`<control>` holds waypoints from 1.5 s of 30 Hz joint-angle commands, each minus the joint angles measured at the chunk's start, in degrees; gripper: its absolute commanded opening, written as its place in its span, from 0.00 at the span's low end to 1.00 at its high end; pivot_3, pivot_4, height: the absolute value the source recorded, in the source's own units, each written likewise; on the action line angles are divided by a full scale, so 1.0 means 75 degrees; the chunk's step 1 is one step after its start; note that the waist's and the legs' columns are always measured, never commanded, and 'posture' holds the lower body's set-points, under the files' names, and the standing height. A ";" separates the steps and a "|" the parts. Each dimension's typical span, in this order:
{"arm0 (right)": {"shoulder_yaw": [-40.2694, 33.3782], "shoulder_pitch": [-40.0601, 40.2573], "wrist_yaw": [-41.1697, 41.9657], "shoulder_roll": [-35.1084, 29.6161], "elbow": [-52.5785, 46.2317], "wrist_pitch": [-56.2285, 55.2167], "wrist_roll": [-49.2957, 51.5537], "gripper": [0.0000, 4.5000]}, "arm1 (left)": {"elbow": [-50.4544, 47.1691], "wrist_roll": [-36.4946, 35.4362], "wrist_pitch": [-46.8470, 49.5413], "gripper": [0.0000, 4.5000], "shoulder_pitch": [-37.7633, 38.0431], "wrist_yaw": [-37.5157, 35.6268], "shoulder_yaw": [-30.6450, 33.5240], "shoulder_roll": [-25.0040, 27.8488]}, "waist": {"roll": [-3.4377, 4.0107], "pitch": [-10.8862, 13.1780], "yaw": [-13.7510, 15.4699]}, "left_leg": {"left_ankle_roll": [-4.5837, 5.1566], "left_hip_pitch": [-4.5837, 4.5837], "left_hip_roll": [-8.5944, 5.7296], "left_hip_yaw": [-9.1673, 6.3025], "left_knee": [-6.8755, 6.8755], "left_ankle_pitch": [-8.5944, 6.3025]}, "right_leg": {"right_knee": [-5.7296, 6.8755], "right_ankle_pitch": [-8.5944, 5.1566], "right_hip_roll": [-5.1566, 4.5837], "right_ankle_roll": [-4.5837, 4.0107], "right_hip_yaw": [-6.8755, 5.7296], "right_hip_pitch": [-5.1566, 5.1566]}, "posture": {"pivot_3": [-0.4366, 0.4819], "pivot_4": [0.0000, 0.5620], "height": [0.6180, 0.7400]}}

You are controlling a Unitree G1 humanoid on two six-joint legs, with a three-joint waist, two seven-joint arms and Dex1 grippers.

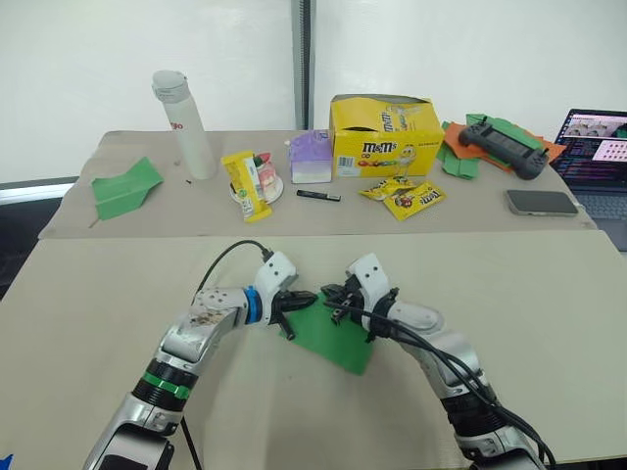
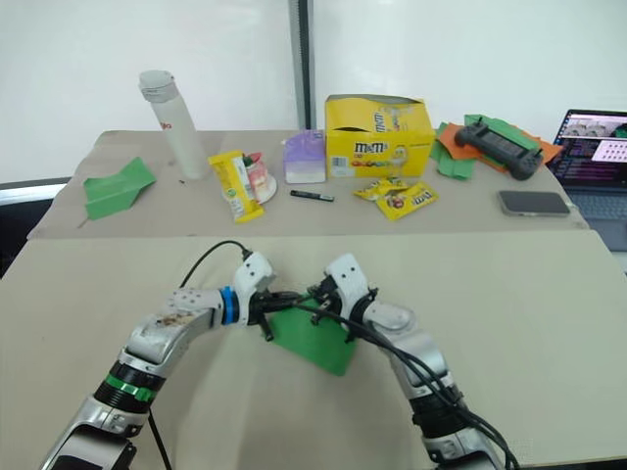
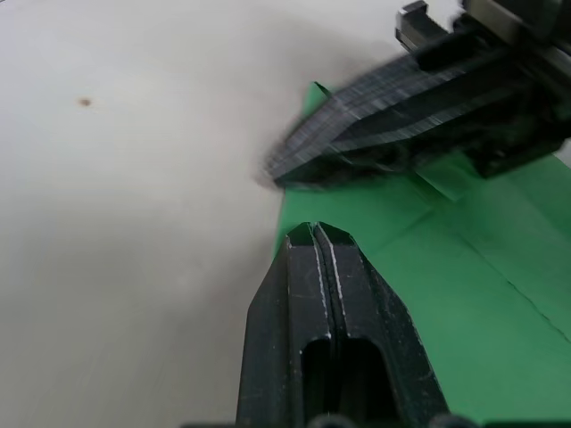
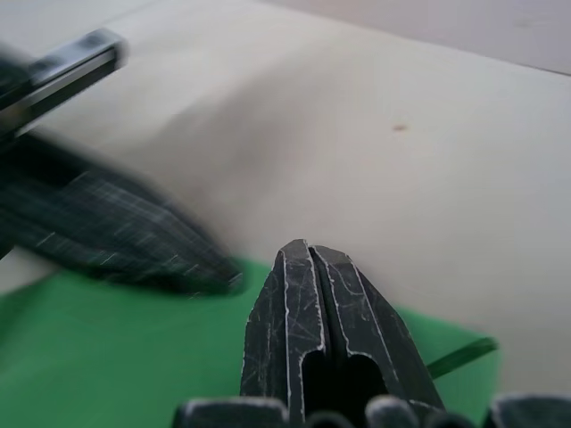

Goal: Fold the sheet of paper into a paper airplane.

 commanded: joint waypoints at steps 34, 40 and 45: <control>-0.0669 0.0712 0.0239 -0.0999 -0.1436 0.0704 0.0400 0.00 | 0.0869 0.0497 -0.0518 0.00 -0.0569 -0.0283 -0.0505 -0.0805 | 0.0002 0.0000 -0.0009 | 0.0003 0.0015 -0.0002 0.0002 -0.0006 -0.0002 | -0.0019 -0.0004 0.0001 0.0006 -0.0008 0.0033 | 0.48 0.27 1.00; -0.0406 0.0784 -0.0206 -0.0755 -0.1208 0.1128 0.0211 0.00 | 0.0749 0.0491 -0.0485 0.00 -0.0539 -0.0344 -0.0475 -0.0782 | 0.0002 0.0000 -0.0015 | 0.0003 0.0023 -0.0004 0.0002 -0.0004 -0.0001 | -0.0018 -0.0004 -0.0005 0.0006 -0.0007 0.0039 | 0.48 0.27 1.00; -0.0347 0.0782 -0.0284 -0.0724 -0.1083 0.1099 0.0139 0.00 | 0.0702 0.0372 -0.0586 0.00 -0.0559 -0.0554 -0.0489 -0.0827 | 0.0002 0.0000 -0.0018 | 0.0003 0.0028 -0.0003 0.0001 -0.0004 -0.0001 | -0.0019 -0.0004 0.0000 0.0007 -0.0008 0.0045 | 0.48 0.27 1.00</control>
